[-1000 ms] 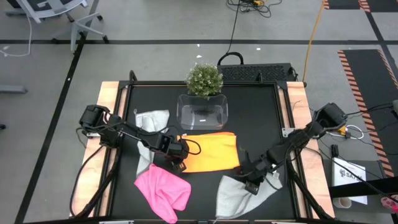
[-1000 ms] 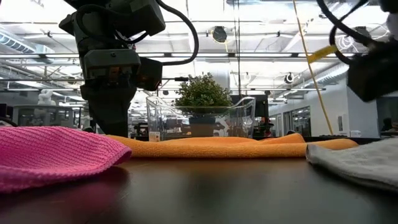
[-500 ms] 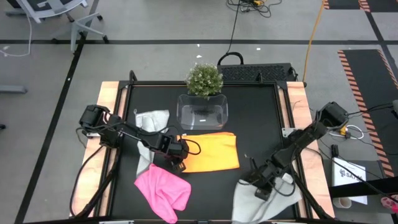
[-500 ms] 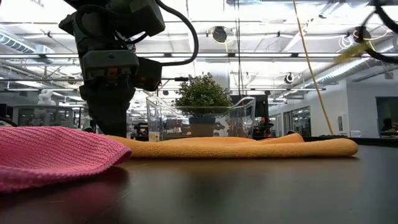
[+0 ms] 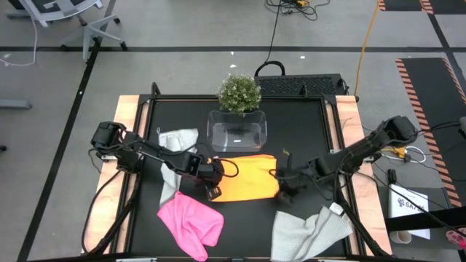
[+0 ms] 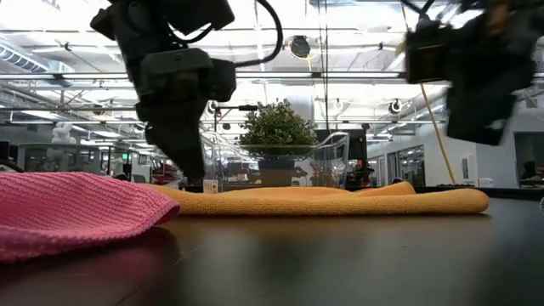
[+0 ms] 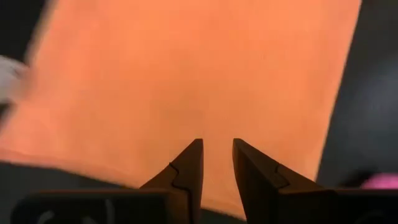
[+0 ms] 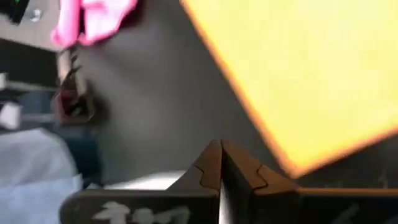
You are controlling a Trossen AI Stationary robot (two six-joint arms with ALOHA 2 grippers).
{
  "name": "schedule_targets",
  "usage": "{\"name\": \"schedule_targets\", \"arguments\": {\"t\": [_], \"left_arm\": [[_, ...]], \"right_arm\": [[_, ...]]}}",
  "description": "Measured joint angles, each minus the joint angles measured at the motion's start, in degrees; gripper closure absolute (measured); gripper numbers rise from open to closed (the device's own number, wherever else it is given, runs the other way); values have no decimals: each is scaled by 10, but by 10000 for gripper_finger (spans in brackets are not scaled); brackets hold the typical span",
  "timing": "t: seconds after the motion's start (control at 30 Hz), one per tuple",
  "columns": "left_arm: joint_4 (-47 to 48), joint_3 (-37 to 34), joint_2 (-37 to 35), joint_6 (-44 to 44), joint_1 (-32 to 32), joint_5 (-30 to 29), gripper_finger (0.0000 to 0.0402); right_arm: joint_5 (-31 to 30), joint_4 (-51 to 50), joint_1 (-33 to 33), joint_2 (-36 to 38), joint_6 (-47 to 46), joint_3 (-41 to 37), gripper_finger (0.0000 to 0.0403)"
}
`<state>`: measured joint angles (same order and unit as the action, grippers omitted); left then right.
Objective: Fold microfiber towels
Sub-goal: Fold the orange microfiber towel on the table
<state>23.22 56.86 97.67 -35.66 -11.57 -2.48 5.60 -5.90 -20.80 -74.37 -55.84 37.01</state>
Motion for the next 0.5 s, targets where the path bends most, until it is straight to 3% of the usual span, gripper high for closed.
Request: {"name": "schedule_targets", "arguments": {"t": [0.27,0.5], "left_arm": [[-4,0,0,-5,0,-35,314],[-2,0,0,-6,0,-59,314]], "right_arm": [[-61,14,80,-31,120,0,403],[-93,26,109,-68,138,0,403]]}}
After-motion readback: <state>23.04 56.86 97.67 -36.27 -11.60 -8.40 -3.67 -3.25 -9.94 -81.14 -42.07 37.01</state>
